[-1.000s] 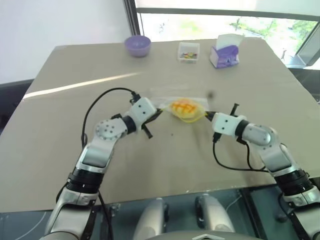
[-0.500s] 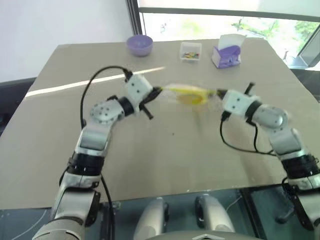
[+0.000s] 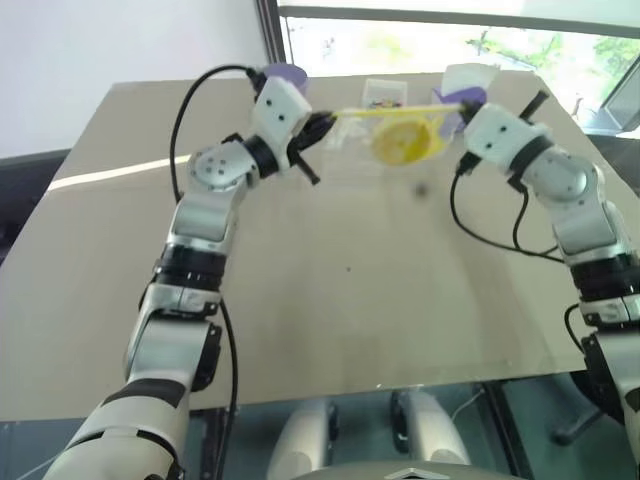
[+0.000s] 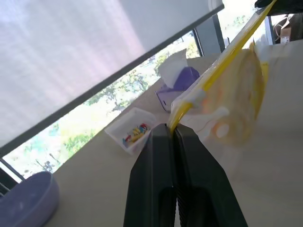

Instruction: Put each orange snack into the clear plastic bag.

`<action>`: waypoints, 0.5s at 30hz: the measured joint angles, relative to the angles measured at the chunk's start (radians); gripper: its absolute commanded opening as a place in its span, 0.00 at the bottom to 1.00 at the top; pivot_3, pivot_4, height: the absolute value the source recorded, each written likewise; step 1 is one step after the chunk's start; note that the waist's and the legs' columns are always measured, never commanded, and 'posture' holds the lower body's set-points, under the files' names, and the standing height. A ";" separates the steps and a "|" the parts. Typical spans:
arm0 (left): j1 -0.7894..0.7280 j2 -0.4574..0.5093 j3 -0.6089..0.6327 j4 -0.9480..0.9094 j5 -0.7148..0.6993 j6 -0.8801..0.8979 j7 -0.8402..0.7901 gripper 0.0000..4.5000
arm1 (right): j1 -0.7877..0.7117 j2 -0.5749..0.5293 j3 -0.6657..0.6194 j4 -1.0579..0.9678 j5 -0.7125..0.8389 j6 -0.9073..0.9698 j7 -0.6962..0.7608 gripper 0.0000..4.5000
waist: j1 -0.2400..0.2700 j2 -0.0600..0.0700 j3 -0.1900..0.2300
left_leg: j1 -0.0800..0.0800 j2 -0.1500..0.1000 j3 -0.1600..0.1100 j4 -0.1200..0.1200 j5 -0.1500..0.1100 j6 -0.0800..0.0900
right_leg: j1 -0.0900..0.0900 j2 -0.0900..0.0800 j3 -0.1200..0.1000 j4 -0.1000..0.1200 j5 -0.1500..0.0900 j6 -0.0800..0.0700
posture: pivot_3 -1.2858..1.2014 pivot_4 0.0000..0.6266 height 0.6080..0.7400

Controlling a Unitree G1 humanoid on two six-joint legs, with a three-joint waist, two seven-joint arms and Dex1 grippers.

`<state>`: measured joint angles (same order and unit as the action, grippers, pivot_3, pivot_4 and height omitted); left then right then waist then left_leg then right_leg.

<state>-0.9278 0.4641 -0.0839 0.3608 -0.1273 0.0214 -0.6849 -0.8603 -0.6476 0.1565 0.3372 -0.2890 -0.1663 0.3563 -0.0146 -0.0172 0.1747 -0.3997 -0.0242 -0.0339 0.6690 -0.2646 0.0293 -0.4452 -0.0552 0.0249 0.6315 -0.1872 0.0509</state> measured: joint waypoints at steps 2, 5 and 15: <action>0.058 -0.001 -0.012 -0.032 0.000 -0.022 -0.022 0.00 | 0.068 -0.018 -0.001 -0.028 0.011 -0.007 0.025 0.02 | 0.000 0.000 -0.001 | 0.000 0.001 0.000 -0.001 0.000 0.000 | 0.000 0.000 0.000 -0.003 0.000 0.000 | 0.52 0.24 1.00; 0.112 -0.003 -0.038 -0.033 0.006 -0.012 -0.039 0.00 | 0.186 -0.014 0.007 -0.070 0.045 0.016 0.090 0.02 | 0.000 0.000 0.000 | -0.002 0.000 0.000 0.000 -0.001 0.001 | -0.001 0.000 0.000 -0.003 0.000 0.000 | 0.52 0.24 1.00; -0.056 -0.032 -0.044 0.137 0.052 -0.067 0.043 0.00 | -0.013 0.022 0.006 0.093 0.038 0.003 -0.018 0.02 | -0.001 -0.001 0.001 | 0.002 -0.002 0.001 0.006 -0.002 0.004 | 0.000 0.001 0.001 0.007 0.001 0.002 | 0.52 0.24 1.00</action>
<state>-0.9839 0.4321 -0.1276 0.4981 -0.0753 -0.0453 -0.6417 -0.8733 -0.6255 0.1627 0.4301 -0.2513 -0.1637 0.3387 -0.0159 -0.0178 0.1753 -0.3981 -0.0259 -0.0327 0.6745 -0.2669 0.0335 -0.4455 -0.0546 0.0264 0.6388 -0.1861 0.0524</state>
